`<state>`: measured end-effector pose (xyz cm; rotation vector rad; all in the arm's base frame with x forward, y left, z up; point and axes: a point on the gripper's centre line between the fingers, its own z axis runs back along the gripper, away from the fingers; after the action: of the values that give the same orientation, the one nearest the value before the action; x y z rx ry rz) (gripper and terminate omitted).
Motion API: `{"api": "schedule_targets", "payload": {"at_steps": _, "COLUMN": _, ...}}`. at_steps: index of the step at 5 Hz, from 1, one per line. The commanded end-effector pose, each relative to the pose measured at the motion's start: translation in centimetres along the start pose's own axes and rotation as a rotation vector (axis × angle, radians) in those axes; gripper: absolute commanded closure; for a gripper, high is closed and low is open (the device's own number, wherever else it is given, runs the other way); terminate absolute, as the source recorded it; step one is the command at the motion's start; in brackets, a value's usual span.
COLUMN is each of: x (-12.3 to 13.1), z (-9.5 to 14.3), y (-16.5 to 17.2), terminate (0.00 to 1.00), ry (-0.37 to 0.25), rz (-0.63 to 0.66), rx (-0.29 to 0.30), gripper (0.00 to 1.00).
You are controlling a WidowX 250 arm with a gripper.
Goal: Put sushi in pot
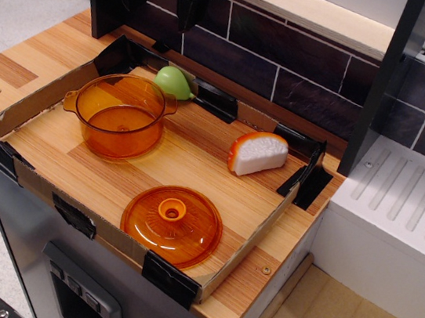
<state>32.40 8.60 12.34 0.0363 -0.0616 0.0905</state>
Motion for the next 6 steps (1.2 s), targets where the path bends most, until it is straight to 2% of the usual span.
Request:
{"api": "schedule_targets", "payload": {"at_steps": 1, "x": 0.0, "z": 0.0, "y": 0.0, "terminate": 0.0, "ry": 0.0, "rz": 0.0, "rx": 0.0, "gripper": 0.0}}
{"api": "schedule_targets", "payload": {"at_steps": 2, "x": 0.7, "z": -0.4, "y": -2.8, "terminate": 0.0, "ry": 0.024, "rz": -0.191, "rx": 0.04, "gripper": 0.0}}
{"api": "schedule_targets", "payload": {"at_steps": 4, "x": 0.5, "z": -3.7, "y": -8.9, "terminate": 0.0, "ry": 0.082, "rz": -0.423, "rx": 0.011, "gripper": 0.0}}
{"api": "schedule_targets", "payload": {"at_steps": 6, "x": -0.1, "z": -6.5, "y": -11.9, "terminate": 0.0, "ry": 0.062, "rz": -0.482, "rx": 0.007, "gripper": 0.0}}
